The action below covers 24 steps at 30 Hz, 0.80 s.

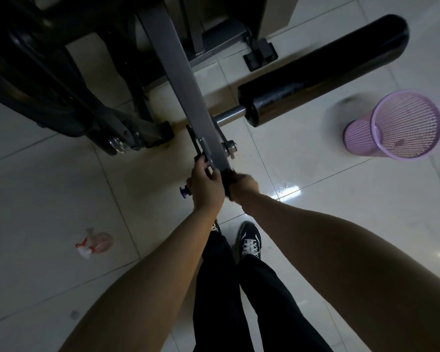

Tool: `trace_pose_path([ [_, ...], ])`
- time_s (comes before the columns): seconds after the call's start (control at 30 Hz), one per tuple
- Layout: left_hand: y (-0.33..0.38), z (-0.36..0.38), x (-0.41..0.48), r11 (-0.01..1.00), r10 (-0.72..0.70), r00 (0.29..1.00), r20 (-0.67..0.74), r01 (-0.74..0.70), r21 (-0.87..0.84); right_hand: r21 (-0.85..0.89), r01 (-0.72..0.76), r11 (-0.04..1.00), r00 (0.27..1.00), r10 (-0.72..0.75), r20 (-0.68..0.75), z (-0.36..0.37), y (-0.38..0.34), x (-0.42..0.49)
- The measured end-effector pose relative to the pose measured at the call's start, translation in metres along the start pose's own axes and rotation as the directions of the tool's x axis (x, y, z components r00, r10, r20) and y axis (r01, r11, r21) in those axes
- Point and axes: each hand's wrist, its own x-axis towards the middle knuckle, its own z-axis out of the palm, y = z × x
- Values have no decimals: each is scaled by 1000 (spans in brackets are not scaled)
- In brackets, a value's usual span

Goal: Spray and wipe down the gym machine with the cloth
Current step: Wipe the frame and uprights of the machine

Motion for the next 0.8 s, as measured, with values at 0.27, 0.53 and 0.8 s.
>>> trace_pose_path([
  [0.27,36,27,-28,928,371,927,59,-372,-11,480,91,872,980,8,-200,-48,22,-21],
  [0.53,77,112,42,978,207,926,317,-209,-29,608,464,645,877,-240,-416,-133,-35,43],
  [0.8,73,138,130,998,44,944,327,-29,-48,188,531,827,793,-406,-454,-155,-74,143],
])
